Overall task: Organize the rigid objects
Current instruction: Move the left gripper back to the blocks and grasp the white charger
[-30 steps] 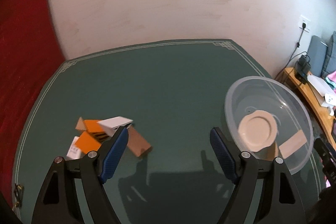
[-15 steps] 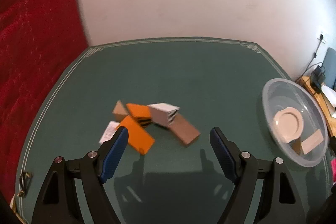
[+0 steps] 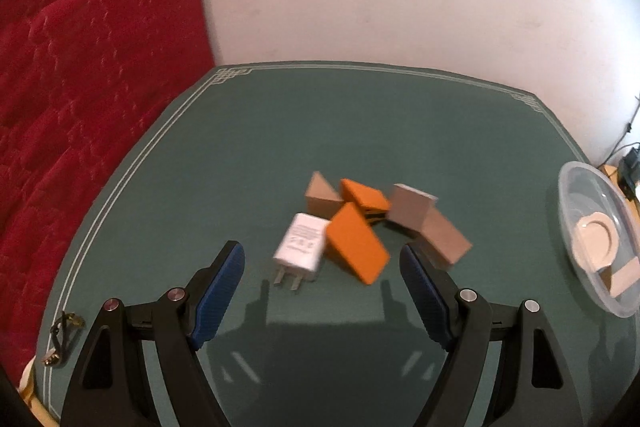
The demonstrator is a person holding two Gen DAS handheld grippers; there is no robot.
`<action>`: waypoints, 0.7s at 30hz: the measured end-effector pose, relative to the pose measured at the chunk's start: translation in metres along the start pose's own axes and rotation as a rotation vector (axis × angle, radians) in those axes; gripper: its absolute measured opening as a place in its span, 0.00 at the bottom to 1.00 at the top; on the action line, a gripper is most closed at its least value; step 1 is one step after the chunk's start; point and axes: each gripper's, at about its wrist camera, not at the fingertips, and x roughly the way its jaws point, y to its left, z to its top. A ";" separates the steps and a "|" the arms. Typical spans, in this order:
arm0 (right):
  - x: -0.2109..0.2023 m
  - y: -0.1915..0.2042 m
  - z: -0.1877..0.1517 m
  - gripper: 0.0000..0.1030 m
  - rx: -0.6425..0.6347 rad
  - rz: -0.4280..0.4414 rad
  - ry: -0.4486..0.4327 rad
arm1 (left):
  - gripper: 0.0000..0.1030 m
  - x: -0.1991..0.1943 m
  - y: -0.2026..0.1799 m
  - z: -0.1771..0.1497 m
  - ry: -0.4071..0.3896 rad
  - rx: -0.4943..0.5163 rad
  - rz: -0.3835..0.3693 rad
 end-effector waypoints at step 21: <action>0.014 0.089 -0.023 0.86 -0.193 0.215 0.139 | 0.76 0.046 0.023 -0.004 0.062 0.047 0.053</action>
